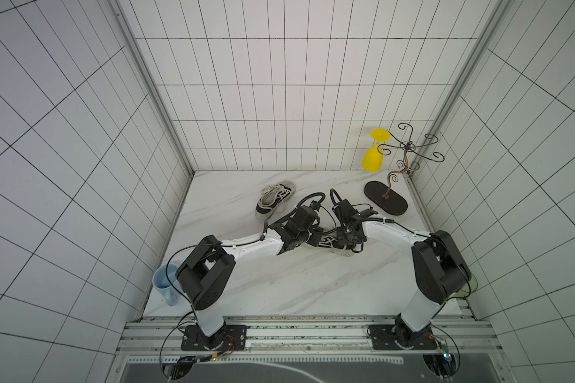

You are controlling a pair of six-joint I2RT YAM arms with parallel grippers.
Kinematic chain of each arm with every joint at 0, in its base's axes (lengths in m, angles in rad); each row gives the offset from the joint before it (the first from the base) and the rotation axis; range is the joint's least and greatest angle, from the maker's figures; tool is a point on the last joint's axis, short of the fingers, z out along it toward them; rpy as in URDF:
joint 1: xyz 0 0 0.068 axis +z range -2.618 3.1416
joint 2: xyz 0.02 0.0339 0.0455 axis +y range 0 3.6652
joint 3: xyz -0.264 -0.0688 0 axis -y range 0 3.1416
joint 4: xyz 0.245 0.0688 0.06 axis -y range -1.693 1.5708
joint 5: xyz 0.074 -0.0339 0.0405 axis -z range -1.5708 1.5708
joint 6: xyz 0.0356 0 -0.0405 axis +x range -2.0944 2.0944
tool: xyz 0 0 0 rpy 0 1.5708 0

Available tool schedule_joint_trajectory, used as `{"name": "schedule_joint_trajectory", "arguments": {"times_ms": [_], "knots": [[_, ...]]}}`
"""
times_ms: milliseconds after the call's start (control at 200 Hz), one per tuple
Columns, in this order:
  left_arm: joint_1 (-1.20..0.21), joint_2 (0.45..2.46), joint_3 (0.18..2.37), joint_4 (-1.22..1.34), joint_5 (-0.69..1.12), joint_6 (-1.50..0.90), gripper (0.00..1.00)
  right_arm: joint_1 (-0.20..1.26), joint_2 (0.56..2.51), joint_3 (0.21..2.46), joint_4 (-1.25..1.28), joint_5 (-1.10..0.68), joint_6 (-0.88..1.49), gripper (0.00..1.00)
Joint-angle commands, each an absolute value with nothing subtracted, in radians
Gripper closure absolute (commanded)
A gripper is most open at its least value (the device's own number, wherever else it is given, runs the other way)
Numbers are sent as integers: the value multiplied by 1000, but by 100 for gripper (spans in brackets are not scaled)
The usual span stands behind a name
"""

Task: Insert the insole into the shoe

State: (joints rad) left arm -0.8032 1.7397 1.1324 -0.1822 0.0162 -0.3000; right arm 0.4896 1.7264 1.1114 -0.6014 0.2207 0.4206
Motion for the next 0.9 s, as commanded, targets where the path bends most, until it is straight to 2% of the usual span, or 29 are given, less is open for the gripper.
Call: {"name": "schedule_joint_trajectory", "arguments": {"times_ms": [0,50,150,320,400,515,555,690,825,895], "knots": [[-777,1706,1103,-192,-33,-326,100,438,1764,1064,-655,133,473,45],[-777,1719,1099,-192,-33,-331,100,433,1727,1106,-673,86,482,41],[-779,1754,1112,-208,-39,-333,100,426,1674,1173,-720,72,479,39],[-778,1766,1112,-201,-36,-342,100,416,1631,1205,-812,113,444,42],[-778,1763,1108,-198,-39,-344,100,417,1622,1203,-842,125,437,50],[-778,1765,1107,-192,-42,-348,100,422,1623,1201,-858,130,433,71],[-779,1763,1106,-192,-43,-351,100,423,1628,1201,-858,120,428,73],[-779,1754,1095,-188,-54,-356,100,423,1638,1197,-861,71,422,73],[-780,1749,1089,-186,-60,-365,100,425,1637,1184,-891,20,408,64],[-781,1745,1087,-187,-64,-369,100,429,1628,1162,-893,0,401,69]]}}
